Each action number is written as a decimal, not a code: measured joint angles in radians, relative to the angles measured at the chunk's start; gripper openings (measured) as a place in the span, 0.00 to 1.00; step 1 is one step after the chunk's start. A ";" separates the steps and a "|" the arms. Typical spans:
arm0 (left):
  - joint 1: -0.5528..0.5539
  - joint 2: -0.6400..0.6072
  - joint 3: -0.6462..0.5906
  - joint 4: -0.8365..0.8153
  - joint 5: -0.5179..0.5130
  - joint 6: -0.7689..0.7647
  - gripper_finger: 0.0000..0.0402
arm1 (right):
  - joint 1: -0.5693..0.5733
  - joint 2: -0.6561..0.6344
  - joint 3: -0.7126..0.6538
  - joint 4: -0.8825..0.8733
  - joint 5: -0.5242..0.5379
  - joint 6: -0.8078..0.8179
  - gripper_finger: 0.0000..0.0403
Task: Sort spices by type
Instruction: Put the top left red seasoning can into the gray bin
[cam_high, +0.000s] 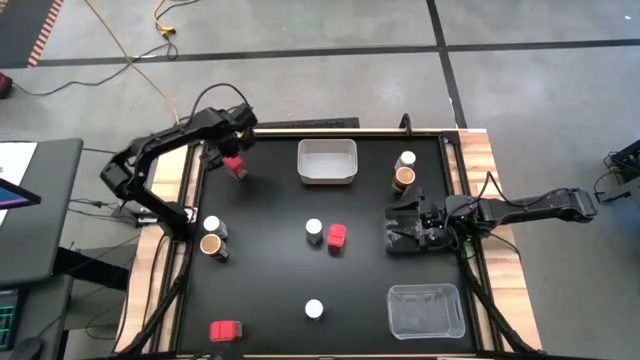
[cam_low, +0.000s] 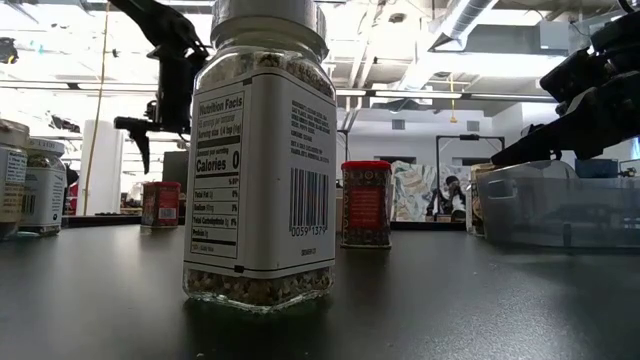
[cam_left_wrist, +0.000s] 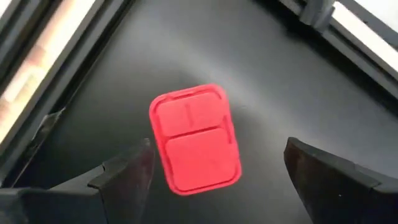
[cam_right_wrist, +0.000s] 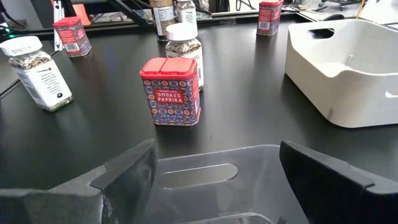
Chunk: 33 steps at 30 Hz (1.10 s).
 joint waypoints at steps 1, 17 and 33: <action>-0.009 0.010 0.000 -0.007 -0.006 -0.023 0.85 | 0.000 0.000 0.000 0.000 0.000 0.000 0.91; -0.074 0.104 0.000 -0.021 -0.008 -0.248 0.85 | 0.000 0.000 0.000 0.000 0.000 0.003 0.91; -0.046 0.103 0.000 -0.036 -0.048 -0.233 0.85 | 0.000 0.000 0.000 0.000 0.000 0.001 0.91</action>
